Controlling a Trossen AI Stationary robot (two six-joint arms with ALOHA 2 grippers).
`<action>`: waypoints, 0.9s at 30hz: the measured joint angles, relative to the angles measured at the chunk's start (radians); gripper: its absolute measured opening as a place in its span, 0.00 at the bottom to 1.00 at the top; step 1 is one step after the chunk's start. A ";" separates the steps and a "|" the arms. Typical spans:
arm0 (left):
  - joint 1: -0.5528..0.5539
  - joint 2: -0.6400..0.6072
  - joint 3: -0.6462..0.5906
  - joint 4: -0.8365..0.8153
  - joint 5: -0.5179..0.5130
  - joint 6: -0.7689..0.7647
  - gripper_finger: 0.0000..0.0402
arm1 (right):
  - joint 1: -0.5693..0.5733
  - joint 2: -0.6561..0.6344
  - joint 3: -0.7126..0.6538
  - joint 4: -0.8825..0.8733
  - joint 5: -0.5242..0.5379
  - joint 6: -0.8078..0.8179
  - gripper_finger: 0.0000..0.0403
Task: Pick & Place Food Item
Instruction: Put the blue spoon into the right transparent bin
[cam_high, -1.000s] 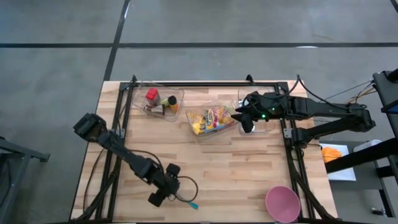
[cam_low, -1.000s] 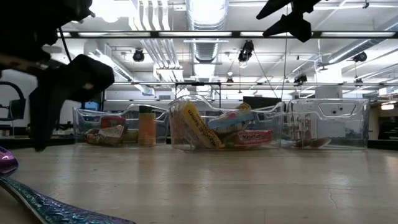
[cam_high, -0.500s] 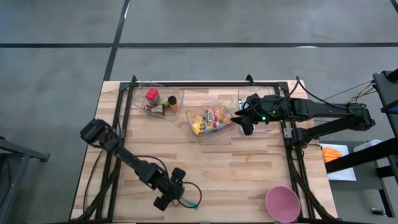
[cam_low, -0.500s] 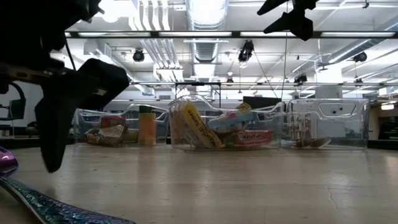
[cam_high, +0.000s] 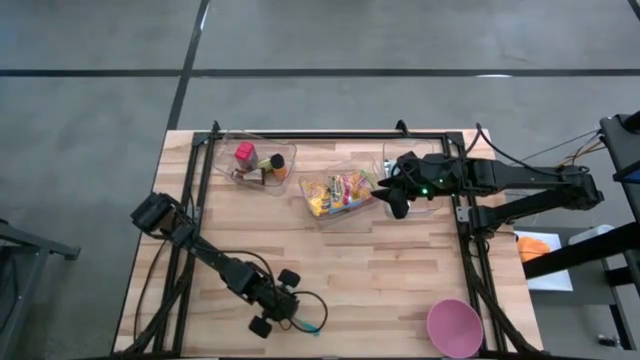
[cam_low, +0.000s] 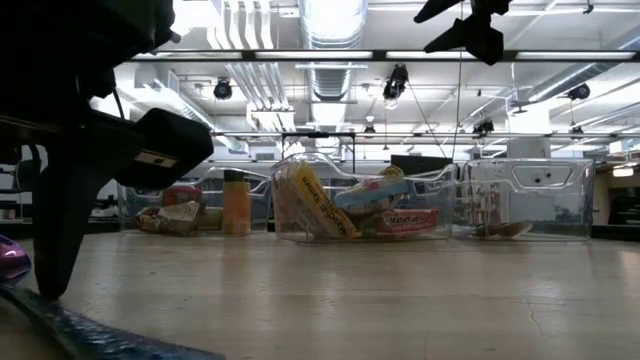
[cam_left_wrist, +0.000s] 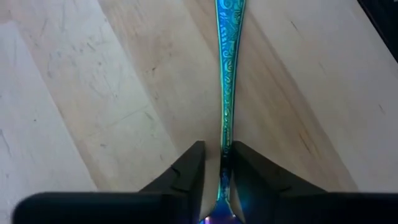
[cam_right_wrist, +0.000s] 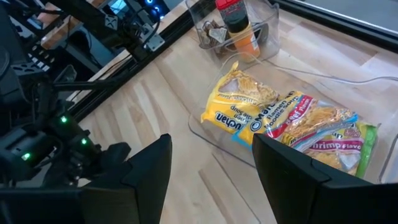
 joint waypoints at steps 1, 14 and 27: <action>0.000 0.006 0.001 -0.002 0.001 -0.010 0.20 | 0.004 0.000 0.000 0.001 0.000 0.002 0.55; 0.027 -0.053 -0.007 -0.081 0.022 -0.069 0.02 | 0.024 -0.030 0.000 0.006 -0.003 0.030 0.55; 0.187 -0.298 -0.008 -0.180 -0.033 -0.161 0.02 | 0.064 -0.069 0.116 -0.055 0.029 0.059 0.55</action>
